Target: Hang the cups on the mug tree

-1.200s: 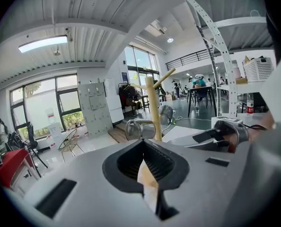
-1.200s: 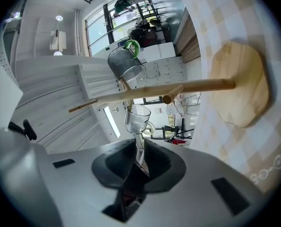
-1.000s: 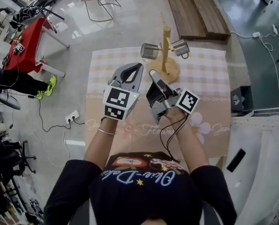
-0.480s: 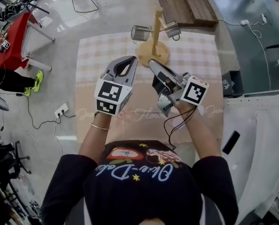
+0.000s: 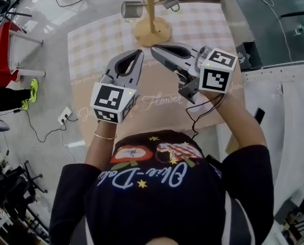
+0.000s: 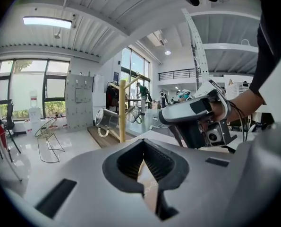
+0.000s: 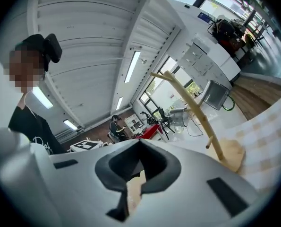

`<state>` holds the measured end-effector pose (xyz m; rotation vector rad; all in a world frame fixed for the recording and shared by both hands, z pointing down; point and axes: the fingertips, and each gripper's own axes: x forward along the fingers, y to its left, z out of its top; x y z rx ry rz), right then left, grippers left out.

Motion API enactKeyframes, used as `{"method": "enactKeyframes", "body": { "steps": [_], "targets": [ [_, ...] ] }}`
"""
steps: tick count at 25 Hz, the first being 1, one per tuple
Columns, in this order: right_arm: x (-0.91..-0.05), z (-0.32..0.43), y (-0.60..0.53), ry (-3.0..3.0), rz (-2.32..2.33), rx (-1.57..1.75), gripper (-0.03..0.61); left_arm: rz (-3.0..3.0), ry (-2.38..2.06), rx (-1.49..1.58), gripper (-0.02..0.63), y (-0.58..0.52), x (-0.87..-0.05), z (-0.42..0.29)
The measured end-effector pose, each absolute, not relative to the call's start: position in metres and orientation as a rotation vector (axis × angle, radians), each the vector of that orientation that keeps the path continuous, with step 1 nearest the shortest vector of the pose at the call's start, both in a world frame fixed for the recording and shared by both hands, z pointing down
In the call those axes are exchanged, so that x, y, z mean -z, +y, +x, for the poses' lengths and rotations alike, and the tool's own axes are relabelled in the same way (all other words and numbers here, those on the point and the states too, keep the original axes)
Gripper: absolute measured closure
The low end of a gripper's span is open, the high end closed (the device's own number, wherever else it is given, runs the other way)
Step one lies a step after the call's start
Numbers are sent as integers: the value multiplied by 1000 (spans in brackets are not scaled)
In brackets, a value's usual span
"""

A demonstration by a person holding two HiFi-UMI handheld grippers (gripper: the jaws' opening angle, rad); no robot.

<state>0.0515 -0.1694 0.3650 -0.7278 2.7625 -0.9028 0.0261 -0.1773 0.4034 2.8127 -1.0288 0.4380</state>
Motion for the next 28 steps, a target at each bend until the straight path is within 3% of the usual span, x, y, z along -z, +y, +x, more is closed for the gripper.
{"method": "enactKeyframes", "body": {
  "steps": [28],
  "targets": [
    [-349,70,-151,2808,-894,729,571,2777,-1111,-278,606,-165,-376,16]
  ]
}}
